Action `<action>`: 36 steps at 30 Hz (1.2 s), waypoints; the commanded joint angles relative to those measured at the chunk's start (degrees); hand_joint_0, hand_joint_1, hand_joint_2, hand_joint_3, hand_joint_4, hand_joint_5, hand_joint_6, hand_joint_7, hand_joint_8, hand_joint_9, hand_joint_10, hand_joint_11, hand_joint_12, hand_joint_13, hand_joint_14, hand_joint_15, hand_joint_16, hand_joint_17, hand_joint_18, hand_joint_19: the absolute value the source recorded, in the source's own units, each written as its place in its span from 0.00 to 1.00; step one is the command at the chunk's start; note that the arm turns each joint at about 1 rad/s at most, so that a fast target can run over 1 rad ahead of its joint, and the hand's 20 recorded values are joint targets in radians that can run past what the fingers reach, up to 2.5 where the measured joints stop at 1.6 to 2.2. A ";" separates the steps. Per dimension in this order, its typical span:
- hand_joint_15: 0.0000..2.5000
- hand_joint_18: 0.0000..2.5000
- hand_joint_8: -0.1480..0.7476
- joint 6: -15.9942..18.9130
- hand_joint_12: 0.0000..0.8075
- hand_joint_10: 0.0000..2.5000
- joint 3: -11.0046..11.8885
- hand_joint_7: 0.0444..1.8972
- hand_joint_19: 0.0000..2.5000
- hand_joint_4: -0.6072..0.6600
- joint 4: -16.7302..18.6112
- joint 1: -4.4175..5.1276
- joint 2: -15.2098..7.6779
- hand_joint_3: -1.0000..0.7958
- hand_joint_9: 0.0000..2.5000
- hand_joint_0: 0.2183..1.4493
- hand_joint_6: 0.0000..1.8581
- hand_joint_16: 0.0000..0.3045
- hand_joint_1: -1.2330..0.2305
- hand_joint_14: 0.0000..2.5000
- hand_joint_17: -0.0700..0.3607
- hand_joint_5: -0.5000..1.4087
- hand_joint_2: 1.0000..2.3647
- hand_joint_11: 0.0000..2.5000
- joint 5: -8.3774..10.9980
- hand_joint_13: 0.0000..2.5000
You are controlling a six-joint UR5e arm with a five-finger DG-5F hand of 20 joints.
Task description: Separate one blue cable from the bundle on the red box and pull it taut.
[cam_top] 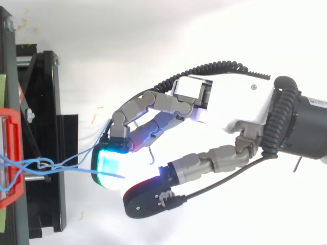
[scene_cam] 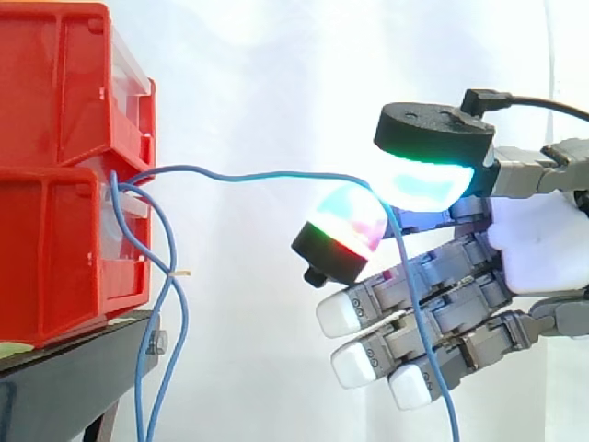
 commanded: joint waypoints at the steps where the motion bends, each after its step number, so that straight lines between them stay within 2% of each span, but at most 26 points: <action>1: 0.10 0.25 0.48 0.00 0.57 0.00 0.00 0.43 0.16 0.48 0.00 0.01 0.00 0.45 0.36 0.32 0.45 0.22 0.29 0.00 0.51 0.26 0.00 0.00 0.00 0.31; 8: 0.11 0.28 0.50 0.00 0.57 0.00 0.00 0.43 0.16 0.49 0.00 0.01 0.00 0.45 0.38 0.31 0.45 0.21 0.29 0.00 0.50 0.26 0.00 0.00 0.09 0.33; 21: 0.12 0.28 0.45 0.00 0.51 0.00 0.00 0.42 0.16 0.49 0.00 0.01 0.00 0.44 0.37 0.30 0.46 0.20 0.31 0.00 0.48 0.26 0.00 0.00 0.09 0.33; 36: 0.13 0.32 0.47 0.00 0.53 0.00 0.00 0.42 0.18 0.49 0.00 0.01 0.00 0.44 0.41 0.31 0.45 0.20 0.29 0.00 0.48 0.26 0.00 0.00 0.09 0.36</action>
